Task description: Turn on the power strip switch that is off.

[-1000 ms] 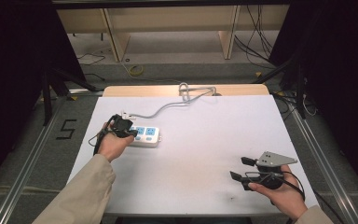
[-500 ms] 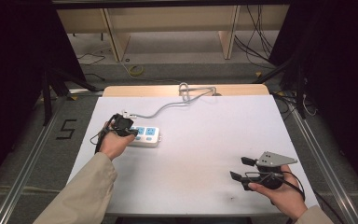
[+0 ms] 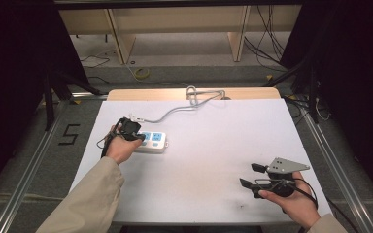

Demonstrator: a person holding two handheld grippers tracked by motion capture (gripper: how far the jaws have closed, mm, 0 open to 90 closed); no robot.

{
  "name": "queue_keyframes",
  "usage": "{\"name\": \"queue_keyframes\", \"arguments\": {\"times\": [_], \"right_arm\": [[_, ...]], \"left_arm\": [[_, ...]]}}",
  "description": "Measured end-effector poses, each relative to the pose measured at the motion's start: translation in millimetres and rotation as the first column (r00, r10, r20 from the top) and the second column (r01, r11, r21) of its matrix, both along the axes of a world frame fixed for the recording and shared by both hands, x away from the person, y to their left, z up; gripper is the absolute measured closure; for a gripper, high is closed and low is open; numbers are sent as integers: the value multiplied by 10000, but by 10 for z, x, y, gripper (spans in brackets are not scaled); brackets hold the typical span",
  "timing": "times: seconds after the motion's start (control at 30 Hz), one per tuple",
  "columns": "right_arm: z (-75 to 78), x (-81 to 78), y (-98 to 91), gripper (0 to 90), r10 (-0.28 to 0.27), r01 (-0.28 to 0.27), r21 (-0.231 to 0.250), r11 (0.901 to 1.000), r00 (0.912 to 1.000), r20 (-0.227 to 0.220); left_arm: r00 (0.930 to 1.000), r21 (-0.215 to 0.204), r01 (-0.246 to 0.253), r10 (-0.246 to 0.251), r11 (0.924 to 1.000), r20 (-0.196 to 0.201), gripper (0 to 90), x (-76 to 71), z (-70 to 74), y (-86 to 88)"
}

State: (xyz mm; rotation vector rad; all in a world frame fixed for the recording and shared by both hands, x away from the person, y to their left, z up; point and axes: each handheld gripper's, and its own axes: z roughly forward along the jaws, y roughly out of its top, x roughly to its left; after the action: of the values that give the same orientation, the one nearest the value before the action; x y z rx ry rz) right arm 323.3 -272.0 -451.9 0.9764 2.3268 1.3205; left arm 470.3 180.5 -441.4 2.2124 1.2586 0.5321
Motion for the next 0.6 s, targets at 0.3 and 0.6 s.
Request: {"name": "queue_keyframes", "arguments": {"times": [0.3, 0.6], "right_arm": [[2, -2, 0, 290, -7, 7, -4, 10000, 10000, 1], [1, -2, -1, 290, 5, -5, -5, 10000, 10000, 2]], "left_arm": [[9999, 16, 26, -26, 10000, -158, 900, 24, -24, 4], [9995, 139, 113, -108, 9998, -312, 900, 26, -41, -10]]}}
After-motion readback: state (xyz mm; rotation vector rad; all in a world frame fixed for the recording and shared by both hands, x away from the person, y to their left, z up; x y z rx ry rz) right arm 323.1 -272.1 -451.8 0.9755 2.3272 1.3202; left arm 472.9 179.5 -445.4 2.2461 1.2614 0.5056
